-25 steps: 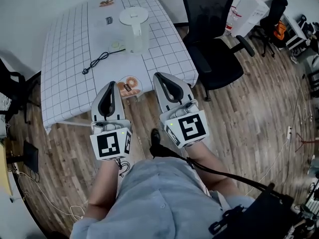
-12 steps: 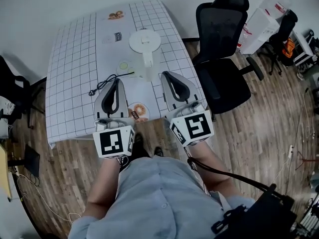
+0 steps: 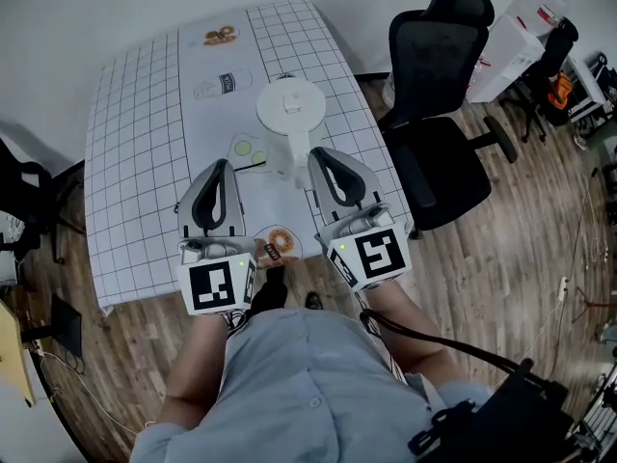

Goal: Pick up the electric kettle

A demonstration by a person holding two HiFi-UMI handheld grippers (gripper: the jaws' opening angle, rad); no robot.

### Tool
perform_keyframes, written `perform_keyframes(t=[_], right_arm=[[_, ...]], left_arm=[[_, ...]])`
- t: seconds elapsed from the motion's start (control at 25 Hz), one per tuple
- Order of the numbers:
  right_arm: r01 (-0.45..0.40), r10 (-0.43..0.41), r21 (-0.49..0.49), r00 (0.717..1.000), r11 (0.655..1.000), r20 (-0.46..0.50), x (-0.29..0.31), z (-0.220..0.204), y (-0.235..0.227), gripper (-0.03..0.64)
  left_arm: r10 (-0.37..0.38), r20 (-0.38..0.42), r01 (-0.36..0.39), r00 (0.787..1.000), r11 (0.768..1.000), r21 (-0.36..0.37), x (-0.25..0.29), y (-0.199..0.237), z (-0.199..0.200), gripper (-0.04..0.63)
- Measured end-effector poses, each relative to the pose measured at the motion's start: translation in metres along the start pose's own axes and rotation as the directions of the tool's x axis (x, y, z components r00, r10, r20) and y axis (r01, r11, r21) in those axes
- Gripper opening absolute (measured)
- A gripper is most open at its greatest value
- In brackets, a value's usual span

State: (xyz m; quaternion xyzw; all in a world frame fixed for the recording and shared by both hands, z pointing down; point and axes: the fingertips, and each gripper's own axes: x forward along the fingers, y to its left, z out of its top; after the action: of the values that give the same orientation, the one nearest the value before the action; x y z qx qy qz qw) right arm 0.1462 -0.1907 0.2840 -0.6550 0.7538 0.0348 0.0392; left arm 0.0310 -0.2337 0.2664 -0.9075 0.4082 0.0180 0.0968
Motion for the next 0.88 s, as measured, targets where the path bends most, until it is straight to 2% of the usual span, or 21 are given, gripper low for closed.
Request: perform_keyframes(t=[0.2, 0.36, 0.88], right_arm=[[0.031, -0.031, 0.019, 0.999, 0.999, -0.021, 0.011, -0.017, -0.008, 0.088], [0.052, -0.05, 0.036, 0.998, 0.998, -0.038, 0.014, -0.029, -0.007, 0.2], [0.108, -0.093, 0.083, 0.982, 0.991, -0.164, 0.028, -0.1, 0.001, 0.247]], left_arm=[[-0.01, -0.026, 0.01, 1.0, 1.0, -0.004, 0.008, 0.007, -0.014, 0.0], [-0.016, -0.05, 0.016, 0.999, 1.0, -0.007, 0.01, 0.01, -0.022, 0.0], [-0.032, -0.149, 0.027, 0.988, 0.999, -0.035, 0.011, 0.027, -0.069, 0.0]])
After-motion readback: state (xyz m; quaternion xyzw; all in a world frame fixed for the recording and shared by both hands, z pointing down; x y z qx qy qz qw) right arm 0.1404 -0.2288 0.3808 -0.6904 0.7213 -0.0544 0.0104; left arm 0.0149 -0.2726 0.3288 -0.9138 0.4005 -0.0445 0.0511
